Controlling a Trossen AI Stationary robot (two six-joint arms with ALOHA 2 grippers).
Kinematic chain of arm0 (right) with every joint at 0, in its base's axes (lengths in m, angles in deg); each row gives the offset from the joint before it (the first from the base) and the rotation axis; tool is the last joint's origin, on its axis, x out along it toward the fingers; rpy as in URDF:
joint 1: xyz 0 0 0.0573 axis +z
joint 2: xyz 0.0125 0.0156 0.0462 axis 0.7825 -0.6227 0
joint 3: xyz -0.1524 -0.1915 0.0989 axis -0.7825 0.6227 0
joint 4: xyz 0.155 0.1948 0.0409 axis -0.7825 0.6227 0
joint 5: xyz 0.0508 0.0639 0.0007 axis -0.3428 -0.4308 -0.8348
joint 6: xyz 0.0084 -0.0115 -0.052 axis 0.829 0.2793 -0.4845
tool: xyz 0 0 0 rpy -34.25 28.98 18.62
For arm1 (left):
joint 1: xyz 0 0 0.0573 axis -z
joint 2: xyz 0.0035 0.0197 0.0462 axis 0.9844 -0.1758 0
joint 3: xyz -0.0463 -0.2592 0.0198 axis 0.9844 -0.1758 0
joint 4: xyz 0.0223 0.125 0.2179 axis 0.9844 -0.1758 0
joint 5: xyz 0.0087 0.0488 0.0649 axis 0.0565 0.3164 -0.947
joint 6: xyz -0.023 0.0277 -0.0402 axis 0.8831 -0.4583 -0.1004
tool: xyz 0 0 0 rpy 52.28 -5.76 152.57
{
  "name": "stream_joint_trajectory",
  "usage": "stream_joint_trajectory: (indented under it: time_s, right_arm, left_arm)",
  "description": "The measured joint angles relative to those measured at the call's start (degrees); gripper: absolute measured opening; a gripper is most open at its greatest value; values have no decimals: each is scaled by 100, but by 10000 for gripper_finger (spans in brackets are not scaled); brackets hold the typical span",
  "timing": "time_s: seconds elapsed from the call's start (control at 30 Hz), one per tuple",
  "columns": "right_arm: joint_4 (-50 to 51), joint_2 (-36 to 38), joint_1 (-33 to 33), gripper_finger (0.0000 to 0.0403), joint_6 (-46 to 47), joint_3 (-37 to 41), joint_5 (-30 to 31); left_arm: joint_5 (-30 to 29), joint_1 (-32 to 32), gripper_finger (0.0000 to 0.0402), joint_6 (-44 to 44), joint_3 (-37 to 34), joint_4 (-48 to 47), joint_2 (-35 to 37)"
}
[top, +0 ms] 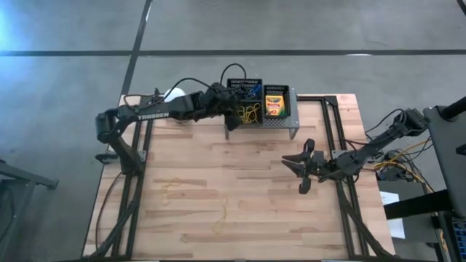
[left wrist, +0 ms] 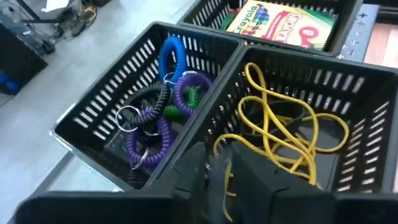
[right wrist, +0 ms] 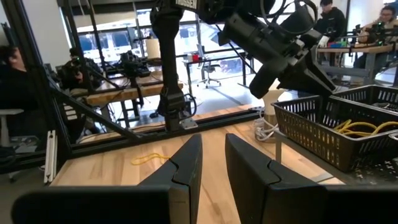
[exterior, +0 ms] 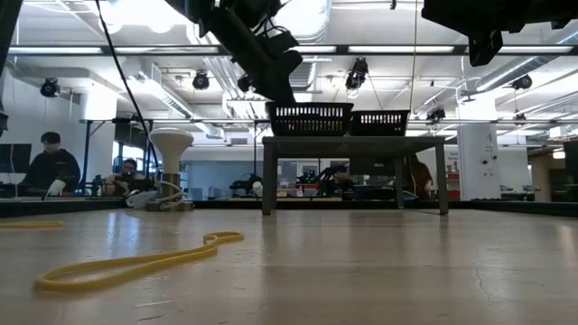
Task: Pick & Place Office Desk Supplies
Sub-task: Put the black rubber band into the bottom left black bin, then put the yellow rubber band into the bottom left black bin
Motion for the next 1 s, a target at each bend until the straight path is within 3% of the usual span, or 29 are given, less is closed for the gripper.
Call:
stream_joint_trajectory:
  time_s: [0.3, 0.5, 0.6, 0.83, 1.0]
  right_arm:
    - [0, 0, -2, 68, 17, 0, 0]
    - [0, 0, -14, 68, 2, 0, -2]
    - [3, 0, -20, 68, -2, 0, -2]
    - [20, 0, -17, 68, 56, 0, -7]
    - [18, -84, -16, 68, 69, 0, -15]
  left_arm:
    - [3, -2, 128, 184, 171, -303, 134]
    - [126, 260, 129, 1105, 746, -1095, 368]
    - [428, 615, 124, 1204, 832, -1213, 460]
    - [429, 1904, 120, 1205, 490, -1160, 544]
    - [-328, 2865, 120, 1579, -244, -305, 538]
